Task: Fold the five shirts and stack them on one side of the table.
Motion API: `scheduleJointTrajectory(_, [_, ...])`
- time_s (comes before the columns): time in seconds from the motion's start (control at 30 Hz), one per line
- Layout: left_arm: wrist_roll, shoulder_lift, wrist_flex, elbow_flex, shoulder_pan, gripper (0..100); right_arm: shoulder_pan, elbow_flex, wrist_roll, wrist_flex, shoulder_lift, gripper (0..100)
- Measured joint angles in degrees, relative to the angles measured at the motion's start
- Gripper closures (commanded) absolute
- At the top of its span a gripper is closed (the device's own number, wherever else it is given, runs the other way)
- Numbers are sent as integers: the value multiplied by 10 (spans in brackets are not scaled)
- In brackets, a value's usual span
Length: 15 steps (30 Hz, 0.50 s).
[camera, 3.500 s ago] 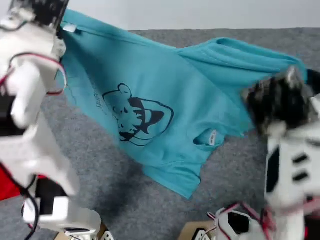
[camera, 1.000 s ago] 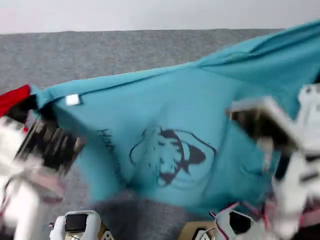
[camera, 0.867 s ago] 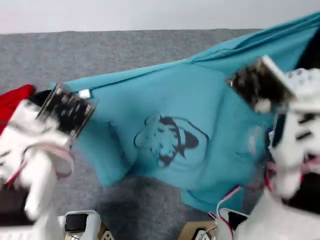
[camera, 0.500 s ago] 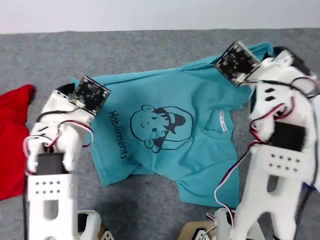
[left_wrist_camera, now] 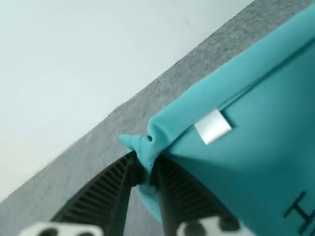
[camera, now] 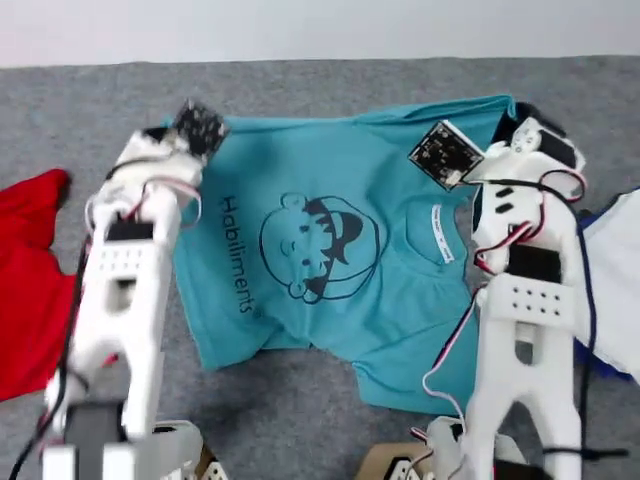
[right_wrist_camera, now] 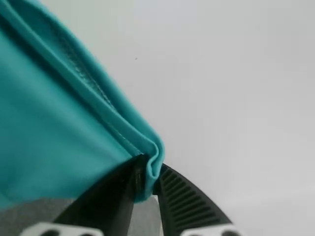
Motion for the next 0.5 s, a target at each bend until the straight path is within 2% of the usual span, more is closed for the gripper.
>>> scheduleJointTrajectory(0.2, [0,184,0,-179,11,998,0,-30,36,-87,98,987])
scheduleJointTrajectory(0.37, [0,299,4,-317,21,998,0,-112,39,-110,194,987])
scheduleJointTrajectory(0.5, [0,375,55,-438,22,998,0,-184,39,-110,260,987])
